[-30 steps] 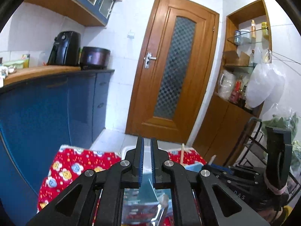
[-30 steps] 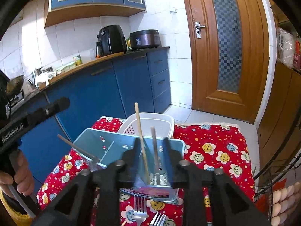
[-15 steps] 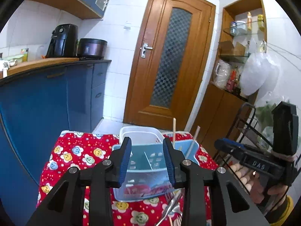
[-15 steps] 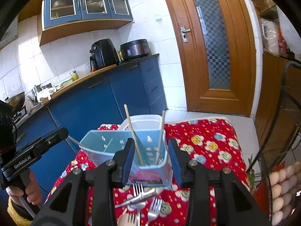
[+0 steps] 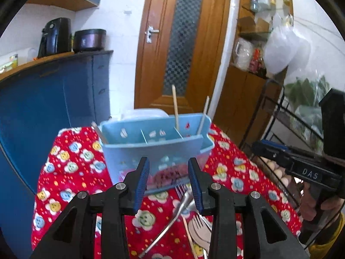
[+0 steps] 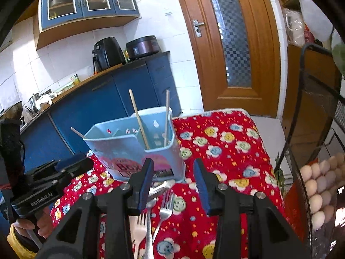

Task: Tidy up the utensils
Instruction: 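Withdraw both tools from the holder back toward the utensil pile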

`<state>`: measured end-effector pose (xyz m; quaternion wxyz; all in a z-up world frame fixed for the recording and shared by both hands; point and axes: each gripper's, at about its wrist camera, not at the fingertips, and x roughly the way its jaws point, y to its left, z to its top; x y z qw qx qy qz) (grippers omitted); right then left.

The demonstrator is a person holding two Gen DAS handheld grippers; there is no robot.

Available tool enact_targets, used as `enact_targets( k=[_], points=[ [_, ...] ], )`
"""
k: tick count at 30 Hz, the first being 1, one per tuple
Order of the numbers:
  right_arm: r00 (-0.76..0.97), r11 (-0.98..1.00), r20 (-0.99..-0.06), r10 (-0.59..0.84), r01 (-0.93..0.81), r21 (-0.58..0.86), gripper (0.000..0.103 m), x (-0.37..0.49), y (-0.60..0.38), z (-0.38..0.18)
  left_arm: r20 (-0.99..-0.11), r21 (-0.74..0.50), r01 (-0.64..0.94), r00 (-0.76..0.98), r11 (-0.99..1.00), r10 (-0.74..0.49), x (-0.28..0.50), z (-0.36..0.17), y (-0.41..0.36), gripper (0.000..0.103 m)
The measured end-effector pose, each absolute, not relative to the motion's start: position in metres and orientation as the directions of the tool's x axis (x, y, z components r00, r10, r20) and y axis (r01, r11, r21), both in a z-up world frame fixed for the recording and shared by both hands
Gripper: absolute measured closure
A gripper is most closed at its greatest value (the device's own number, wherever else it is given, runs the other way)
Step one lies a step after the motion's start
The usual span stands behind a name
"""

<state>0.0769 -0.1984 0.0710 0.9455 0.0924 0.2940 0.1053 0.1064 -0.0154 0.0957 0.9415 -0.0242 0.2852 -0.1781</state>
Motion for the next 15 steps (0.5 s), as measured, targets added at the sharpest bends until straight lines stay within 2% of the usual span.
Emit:
enact_targets(
  k=[15],
  points=[
    [0.758,0.948,-0.592,0.274,-0.109,0.299,0.061,0.069,-0.210,0.025,-0.689,-0.073,0.348,0.659,0.934,-0.300,0.119,0.033,-0.053,0.065]
  ],
)
